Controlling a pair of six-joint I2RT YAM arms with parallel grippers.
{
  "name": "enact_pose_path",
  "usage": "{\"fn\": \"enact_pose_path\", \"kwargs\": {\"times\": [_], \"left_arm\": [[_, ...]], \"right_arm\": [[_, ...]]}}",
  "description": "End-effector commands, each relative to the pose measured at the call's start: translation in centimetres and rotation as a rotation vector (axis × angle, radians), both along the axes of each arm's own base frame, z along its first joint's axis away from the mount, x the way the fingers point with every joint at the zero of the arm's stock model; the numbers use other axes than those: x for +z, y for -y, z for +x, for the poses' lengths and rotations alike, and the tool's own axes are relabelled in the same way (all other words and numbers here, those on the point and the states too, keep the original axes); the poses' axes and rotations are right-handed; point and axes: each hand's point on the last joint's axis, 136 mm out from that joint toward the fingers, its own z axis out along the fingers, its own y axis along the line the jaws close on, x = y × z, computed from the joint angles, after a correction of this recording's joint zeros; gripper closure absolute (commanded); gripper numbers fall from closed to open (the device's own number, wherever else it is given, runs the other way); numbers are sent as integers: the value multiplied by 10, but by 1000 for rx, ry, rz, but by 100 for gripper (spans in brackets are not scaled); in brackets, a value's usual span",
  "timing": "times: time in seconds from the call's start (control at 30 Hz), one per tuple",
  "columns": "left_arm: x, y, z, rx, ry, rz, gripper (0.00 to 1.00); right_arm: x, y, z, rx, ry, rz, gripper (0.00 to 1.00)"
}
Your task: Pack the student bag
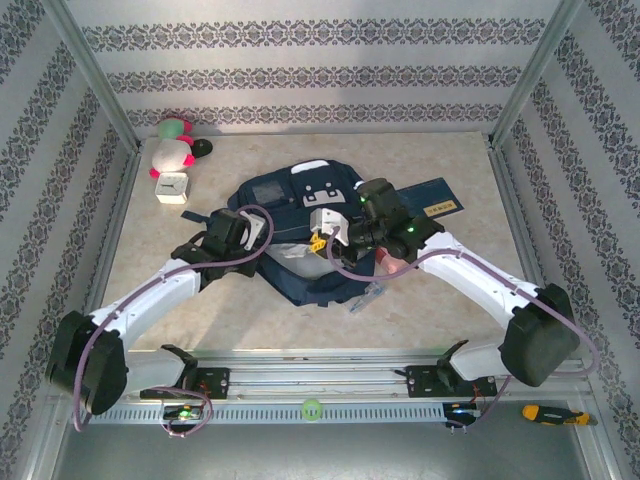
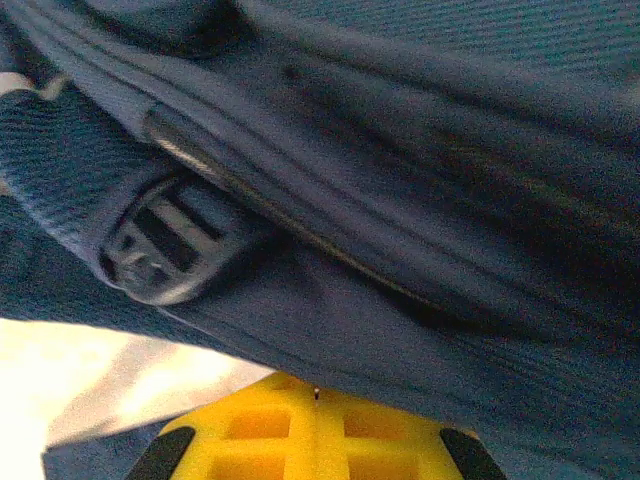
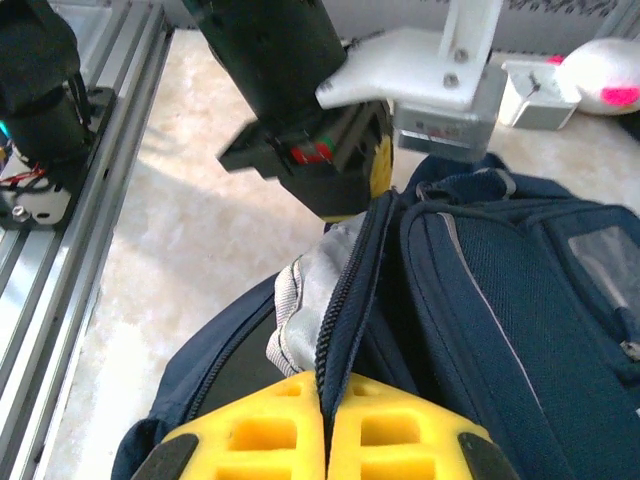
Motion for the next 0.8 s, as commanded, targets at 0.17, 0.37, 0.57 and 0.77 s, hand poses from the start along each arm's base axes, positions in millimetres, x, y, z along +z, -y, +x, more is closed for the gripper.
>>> {"fn": "enact_pose_path", "kwargs": {"times": [0.17, 0.37, 0.57, 0.77], "left_arm": [[19, -46, 69, 244, 201, -5, 100], [28, -63, 93, 302, 233, -30, 99], [57, -50, 86, 291, 218, -155, 61], [111, -32, 50, 253, 186, -330, 45]], "right_arm": [[108, -1, 12, -40, 143, 245, 100], [122, -3, 38, -131, 148, 274, 100], [118, -14, 49, -126, 114, 281, 100], [110, -22, 49, -104, 112, 256, 100]]}}
